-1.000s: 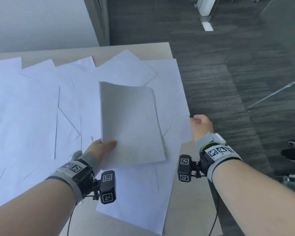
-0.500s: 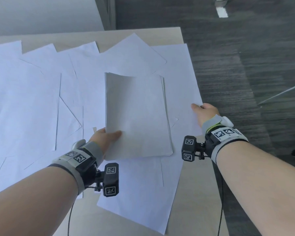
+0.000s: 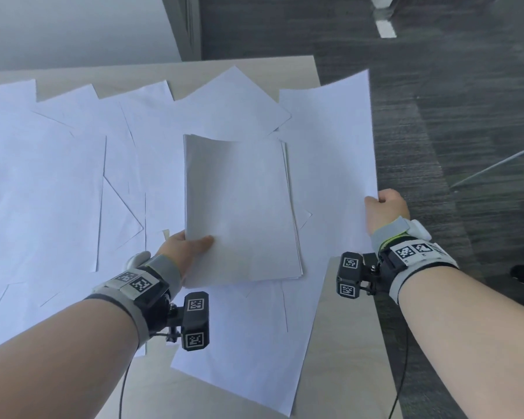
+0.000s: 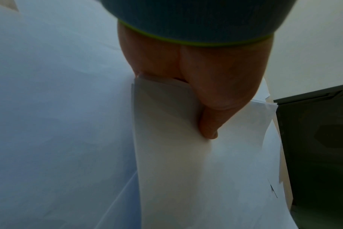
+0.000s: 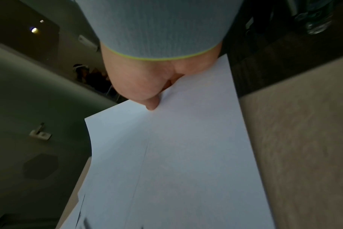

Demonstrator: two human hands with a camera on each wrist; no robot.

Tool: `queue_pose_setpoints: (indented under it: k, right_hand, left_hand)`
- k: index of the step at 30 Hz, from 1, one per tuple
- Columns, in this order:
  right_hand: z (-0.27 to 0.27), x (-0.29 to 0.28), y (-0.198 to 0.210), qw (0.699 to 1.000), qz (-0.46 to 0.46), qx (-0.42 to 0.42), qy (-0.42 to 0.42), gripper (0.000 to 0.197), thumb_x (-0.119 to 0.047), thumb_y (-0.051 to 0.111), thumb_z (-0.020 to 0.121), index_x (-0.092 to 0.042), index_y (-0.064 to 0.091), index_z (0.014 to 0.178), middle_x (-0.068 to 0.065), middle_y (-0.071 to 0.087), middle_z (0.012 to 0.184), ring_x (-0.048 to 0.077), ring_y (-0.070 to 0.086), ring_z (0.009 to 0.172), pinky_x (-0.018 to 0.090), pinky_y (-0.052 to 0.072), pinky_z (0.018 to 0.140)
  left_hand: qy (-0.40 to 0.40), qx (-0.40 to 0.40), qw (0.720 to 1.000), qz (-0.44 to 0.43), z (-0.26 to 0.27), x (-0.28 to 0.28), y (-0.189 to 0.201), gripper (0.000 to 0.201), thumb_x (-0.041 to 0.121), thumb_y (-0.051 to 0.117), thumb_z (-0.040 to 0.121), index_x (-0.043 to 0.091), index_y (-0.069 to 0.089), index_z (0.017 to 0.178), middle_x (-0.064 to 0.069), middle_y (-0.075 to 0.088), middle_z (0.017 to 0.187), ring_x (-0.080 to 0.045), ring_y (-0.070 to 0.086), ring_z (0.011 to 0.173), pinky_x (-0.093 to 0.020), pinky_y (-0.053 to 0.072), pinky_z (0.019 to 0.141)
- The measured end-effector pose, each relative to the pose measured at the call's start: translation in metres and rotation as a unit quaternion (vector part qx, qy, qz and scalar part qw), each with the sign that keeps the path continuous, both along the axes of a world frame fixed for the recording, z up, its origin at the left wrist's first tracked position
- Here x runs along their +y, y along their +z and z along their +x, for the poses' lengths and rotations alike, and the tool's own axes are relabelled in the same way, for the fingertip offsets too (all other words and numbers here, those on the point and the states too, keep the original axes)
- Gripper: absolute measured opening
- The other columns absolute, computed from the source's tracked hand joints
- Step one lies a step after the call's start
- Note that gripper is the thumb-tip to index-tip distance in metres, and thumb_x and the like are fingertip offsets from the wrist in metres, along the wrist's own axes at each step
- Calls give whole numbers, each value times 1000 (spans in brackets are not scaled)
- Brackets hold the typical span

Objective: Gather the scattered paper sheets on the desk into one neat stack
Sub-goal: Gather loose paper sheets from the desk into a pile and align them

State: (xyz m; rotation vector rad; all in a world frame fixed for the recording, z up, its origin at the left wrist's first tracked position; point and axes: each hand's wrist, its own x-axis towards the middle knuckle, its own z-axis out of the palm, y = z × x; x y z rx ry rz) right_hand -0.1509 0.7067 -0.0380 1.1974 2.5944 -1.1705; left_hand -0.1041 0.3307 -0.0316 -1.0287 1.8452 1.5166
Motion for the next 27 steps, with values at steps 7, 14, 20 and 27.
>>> queue_pose_setpoints:
  k: [7,14,20,27]
  right_hand:
    - [36,41,32,985,-60,47,-155,12,-17,52,93,-19,62,99,5,56,77,25,47,61,26,34,50]
    - [53,37,40,974,-134,100,-153,5,-20,63,89,-20,68,87,4,67,76,23,61,68,36,54,70]
    - [56,-38,33,988,-116,89,-40,11,-23,55,87,-21,66,85,6,67,71,24,56,57,31,48,59]
    - [47,-104,22,993,-97,56,29,11,-17,49,95,-16,57,88,-1,46,62,20,38,52,26,27,50]
  left_hand:
    - [6,6,1000,6,3,3,9,23,25,75,91,20,68,112,-12,73,106,-40,70,99,-64,56,91]
    - [9,-1,1000,5,3,5,14,10,22,74,90,21,69,99,-11,73,97,-42,69,102,-64,54,96]
    - [34,7,999,17,4,7,18,52,44,65,96,13,59,137,-10,69,116,-36,63,115,-50,47,109]
    - [3,8,1000,19,10,7,31,92,84,62,73,21,53,140,-6,59,142,-34,57,131,-50,45,111]
